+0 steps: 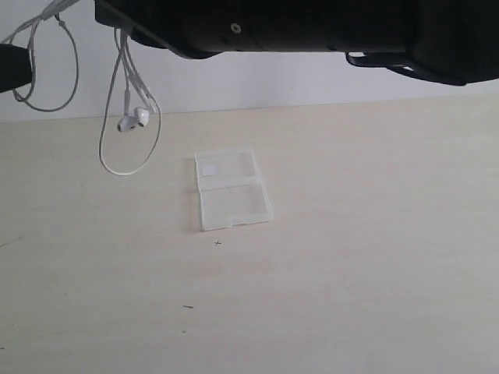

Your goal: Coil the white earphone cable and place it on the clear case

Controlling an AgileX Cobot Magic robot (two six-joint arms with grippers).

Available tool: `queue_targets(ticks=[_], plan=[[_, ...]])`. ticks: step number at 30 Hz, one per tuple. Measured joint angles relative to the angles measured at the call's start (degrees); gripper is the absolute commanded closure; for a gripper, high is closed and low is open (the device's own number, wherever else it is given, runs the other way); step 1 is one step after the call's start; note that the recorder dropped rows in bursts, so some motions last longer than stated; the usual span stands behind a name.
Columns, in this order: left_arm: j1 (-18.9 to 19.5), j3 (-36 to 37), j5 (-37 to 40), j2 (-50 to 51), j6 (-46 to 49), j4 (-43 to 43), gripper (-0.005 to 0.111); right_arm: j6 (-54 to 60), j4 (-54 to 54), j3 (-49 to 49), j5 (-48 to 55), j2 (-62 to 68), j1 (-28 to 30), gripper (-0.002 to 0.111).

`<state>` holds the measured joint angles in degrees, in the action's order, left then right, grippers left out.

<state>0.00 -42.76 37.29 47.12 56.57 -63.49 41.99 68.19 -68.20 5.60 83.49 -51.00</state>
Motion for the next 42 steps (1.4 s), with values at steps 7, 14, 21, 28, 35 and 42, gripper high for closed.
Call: queue_targets(ticks=[7, 14, 21, 28, 35, 42], plan=[[0.0, 0.0, 0.0, -4.9, -1.1, 2.5, 0.042, 0.1, -1.6, 0.0, 0.3, 0.0, 0.0, 0.108], [0.0, 0.0, 0.1, -13.4, -3.8, 5.0, 0.042, -0.9, -7.1, 0.0, 2.0, 0.0, 0.1, 0.108], [0.0, 0.0, 0.1, -20.4, -9.3, 11.5, 0.042, -15.5, -28.9, 0.0, 7.1, 0.0, 0.1, 0.108], [0.0, 0.0, 0.1, -21.5, -10.3, 12.1, 0.042, -29.0, -50.1, 0.0, 18.6, 0.0, 0.1, 0.108], [0.0, 0.0, 0.1, -18.6, -10.4, 11.5, 0.042, -28.6, -50.4, 0.0, 28.2, -0.8, 0.1, 0.108], [0.0, 0.0, 2.1, -16.7, -10.5, 9.5, 0.042, -33.9, -57.9, 0.0, 33.5, -0.5, 0.1, 0.108]])
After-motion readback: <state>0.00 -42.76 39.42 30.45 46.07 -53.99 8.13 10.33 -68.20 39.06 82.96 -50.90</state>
